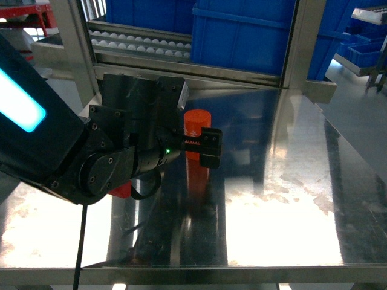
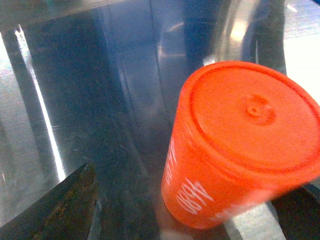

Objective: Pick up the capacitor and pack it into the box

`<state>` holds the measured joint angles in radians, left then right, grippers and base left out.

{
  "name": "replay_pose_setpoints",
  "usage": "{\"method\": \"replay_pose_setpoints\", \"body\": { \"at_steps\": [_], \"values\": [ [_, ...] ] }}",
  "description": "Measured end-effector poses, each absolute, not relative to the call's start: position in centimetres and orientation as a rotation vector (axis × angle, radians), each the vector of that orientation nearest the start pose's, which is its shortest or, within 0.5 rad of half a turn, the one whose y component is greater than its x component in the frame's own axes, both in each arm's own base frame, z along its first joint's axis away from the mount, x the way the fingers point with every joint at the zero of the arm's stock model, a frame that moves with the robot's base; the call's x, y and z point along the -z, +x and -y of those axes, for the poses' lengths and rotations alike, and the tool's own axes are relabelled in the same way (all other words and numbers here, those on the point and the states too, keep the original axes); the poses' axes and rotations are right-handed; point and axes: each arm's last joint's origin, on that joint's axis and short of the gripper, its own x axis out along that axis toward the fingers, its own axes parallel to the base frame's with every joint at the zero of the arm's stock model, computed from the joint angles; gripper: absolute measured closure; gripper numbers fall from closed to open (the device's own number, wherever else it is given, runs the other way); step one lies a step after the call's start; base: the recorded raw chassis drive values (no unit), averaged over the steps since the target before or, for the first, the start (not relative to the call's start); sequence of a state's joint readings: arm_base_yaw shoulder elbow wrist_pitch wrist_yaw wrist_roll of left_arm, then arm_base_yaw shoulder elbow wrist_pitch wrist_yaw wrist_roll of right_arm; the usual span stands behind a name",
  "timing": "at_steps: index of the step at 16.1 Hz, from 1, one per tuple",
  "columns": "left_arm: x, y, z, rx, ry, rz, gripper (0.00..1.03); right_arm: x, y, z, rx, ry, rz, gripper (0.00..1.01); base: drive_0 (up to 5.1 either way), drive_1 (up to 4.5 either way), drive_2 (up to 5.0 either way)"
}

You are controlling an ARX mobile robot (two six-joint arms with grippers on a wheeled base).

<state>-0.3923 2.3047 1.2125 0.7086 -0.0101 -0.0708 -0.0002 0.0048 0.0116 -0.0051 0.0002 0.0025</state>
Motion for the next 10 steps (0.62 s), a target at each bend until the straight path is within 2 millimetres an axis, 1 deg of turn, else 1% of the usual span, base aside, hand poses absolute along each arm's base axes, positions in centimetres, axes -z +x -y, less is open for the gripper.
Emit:
{"method": "replay_pose_setpoints", "body": {
  "at_steps": [3,4,7,8,9,10],
  "values": [
    [-7.5,43.5,17.9,0.360,0.007,-0.385,0.05,-16.7,9.7,0.0,0.000,0.002,0.002,0.03,0.0,0.00,0.0],
    [-7.7,43.7,18.1,0.361,0.008,-0.396,0.17,-16.7,9.7,0.0,0.000,0.002,0.002,0.03,0.0,0.00,0.0],
    [-7.3,43.5,18.2,0.333,0.023,-0.464,0.54,-16.7,9.7,0.0,0.000,0.002,0.002,0.03,0.0,0.00,0.0],
    [-7.3,43.6,18.2,0.331,0.022,-0.461,0.57,-16.7,9.7,0.0,0.001,0.002,0.002,0.03,0.0,0.00,0.0],
    [-7.5,43.5,18.1,0.332,0.020,-0.452,0.57,-16.7,9.7,0.0,0.000,0.002,0.002,0.03,0.0,0.00,0.0],
    [-8.1,43.0,17.6,0.325,0.011,-0.431,0.58,-16.7,9.7,0.0,0.000,0.002,0.001,0.03,0.0,0.00,0.0]
  ]
}}
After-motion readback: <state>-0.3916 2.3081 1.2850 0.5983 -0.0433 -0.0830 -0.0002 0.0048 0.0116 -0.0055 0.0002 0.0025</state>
